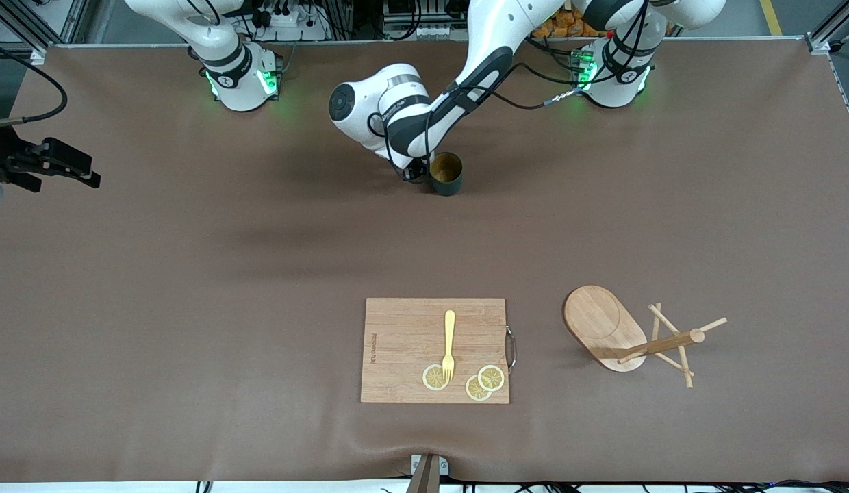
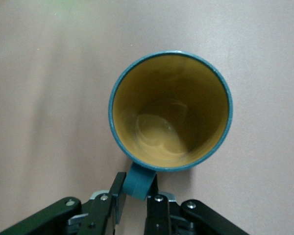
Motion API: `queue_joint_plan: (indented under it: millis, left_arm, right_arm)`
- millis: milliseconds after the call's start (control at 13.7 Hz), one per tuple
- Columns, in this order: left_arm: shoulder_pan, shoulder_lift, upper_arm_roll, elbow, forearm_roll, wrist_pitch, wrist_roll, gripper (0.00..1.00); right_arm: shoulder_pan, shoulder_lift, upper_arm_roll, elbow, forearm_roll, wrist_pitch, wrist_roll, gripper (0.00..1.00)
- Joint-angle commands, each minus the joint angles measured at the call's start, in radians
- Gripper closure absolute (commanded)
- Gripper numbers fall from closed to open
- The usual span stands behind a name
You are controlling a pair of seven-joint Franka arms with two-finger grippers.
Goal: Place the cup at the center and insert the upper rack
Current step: 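Lower the left gripper and grasp the mug handle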
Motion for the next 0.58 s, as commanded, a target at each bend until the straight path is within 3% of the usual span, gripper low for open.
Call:
queue_joint_plan:
  millis: [0, 511]
  left_arm:
    - [0.0, -0.068, -0.01, -0.012, 0.003, -0.027, -0.135, 1.0]
    - [0.064, -0.236, -0.01, -0.013, -0.046, -0.087, 0.077, 1.0]
  right_arm:
    - [0.011, -0.013, -0.013, -0.012, 0.012, 0.004, 0.0, 0.0]
    - [0.011, -0.013, -0.013, -0.012, 0.012, 0.003, 0.0, 0.0]
